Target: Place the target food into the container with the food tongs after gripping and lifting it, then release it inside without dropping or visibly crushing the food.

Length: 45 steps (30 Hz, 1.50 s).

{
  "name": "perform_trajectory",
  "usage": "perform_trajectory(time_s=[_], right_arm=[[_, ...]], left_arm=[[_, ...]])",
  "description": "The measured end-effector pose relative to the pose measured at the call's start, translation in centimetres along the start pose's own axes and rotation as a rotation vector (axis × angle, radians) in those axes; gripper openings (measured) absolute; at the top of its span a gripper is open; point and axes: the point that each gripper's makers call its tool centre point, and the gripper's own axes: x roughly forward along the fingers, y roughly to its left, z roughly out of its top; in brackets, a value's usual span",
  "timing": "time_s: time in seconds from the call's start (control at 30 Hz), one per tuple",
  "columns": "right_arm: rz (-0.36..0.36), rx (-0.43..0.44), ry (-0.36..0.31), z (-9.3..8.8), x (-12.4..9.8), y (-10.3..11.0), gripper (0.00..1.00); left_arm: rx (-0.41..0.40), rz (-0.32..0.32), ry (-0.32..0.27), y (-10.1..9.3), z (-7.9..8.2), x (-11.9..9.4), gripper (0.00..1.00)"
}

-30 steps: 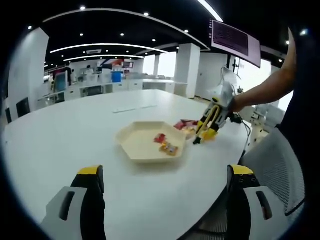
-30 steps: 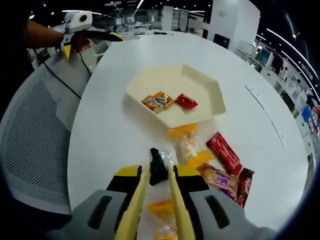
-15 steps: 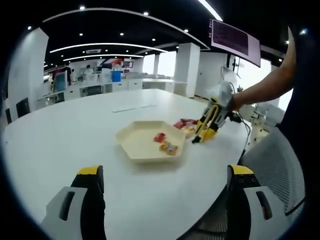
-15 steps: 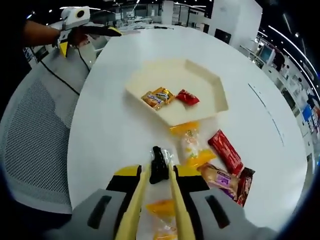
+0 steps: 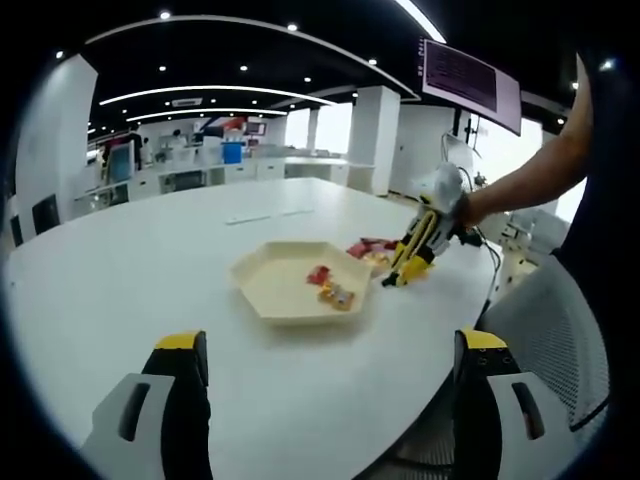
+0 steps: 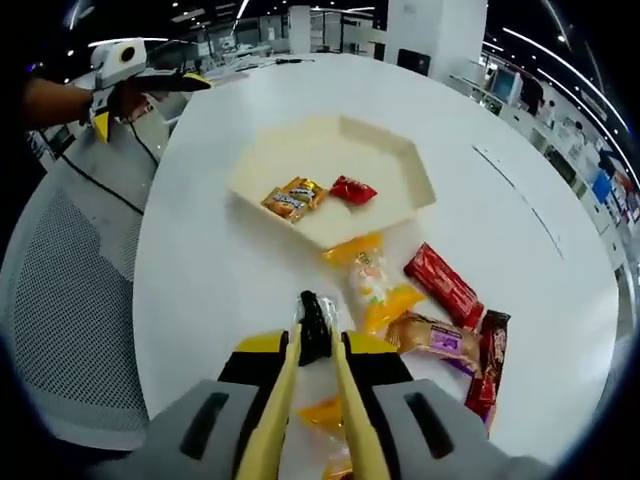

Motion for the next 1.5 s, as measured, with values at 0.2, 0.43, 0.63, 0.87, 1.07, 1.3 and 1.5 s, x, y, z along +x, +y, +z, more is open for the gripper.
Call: perform_trajectory(time_s=[0.2,0.43,0.63,0.87,1.07,1.3,1.5], right_arm=[[0.004,0.030,-0.012,0.1,-0.4,0.0,0.19],[0.020,0.043,-0.014,1.0,-1.5,-0.1,0.19],[0.021,0.054,-0.041,1.9,-2.8,-0.4,0.20],[-0.015,0.059,-0.074,3.2,-4.3,-1.8,0.20],[-0.024,0.065,-0.089,4.0,-4.6,-2.3,0.20],[-0.022,0.066,-0.087,4.0,-4.6,-2.3,0.20],[-0.020,0.072,-0.093,5.0,-4.5,-2.4,0.20]], left_arm=[[-0.002,-0.002,0.000,-0.1,0.1,0.0,0.99],[-0.001,-0.002,0.000,0.0,0.1,0.0,0.99],[0.000,0.003,-0.004,0.1,0.1,0.0,0.99],[0.003,0.004,-0.008,0.0,0.2,0.0,0.99],[0.008,0.009,-0.014,0.1,0.4,-0.1,0.99],[0.009,0.013,-0.017,0.2,0.4,-0.2,0.99],[0.010,0.011,-0.017,0.1,0.5,-0.2,0.99]])
